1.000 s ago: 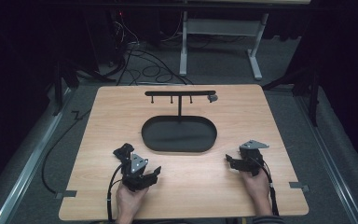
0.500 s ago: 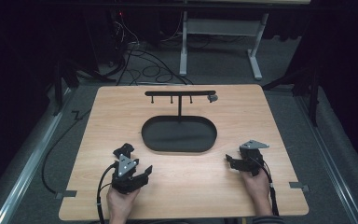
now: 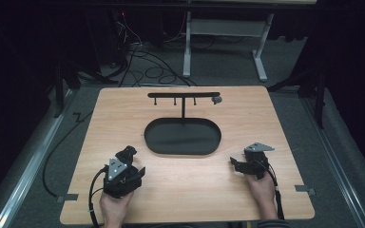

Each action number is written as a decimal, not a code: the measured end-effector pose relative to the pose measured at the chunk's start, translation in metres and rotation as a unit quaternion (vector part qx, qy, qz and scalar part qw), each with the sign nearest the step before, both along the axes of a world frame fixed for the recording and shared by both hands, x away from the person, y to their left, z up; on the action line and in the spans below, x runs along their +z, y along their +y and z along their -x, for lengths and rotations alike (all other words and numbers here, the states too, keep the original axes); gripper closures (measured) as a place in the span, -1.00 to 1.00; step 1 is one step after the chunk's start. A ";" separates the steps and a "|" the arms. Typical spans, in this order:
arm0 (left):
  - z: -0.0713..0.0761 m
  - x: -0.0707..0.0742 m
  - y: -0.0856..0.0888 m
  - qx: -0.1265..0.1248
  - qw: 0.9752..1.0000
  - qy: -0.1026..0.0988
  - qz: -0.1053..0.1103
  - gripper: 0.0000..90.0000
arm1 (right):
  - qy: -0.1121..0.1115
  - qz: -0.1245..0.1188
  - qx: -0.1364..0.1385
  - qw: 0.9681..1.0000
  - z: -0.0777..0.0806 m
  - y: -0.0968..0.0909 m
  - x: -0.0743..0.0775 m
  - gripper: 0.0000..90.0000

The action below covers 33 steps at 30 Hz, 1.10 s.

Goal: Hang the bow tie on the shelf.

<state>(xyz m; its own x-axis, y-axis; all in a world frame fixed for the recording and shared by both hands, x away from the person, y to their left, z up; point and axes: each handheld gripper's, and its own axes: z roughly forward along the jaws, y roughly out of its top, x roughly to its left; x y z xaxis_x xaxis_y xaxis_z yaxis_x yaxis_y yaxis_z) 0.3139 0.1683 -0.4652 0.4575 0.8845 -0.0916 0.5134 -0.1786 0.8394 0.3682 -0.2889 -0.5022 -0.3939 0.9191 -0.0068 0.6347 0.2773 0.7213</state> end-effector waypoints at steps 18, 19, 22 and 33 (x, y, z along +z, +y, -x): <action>-0.017 -0.003 0.023 0.026 1.000 0.009 0.009 -0.02 | 0.000 0.000 0.000 1.000 0.000 0.000 0.000 -0.30; -0.018 -0.004 0.025 0.028 0.999 0.012 0.014 0.01 | 0.000 0.000 0.000 1.000 0.000 0.000 0.000 -0.30; -0.022 -0.009 0.028 0.023 0.999 0.022 0.020 0.12 | 0.000 0.000 0.000 1.000 0.000 0.000 0.000 -0.30; -0.034 -0.019 0.028 0.010 0.999 0.036 0.018 0.61 | 0.000 0.000 0.000 1.000 0.000 0.000 0.000 -0.30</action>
<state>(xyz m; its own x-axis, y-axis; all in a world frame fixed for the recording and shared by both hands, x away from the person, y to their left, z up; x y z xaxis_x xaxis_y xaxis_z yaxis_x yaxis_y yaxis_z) 0.3478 0.1968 -0.4838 0.4303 0.8893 -0.1546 0.5754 -0.1382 0.8061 0.3682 -0.2889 -0.5022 -0.3939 0.9191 -0.0064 0.6345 0.2770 0.7216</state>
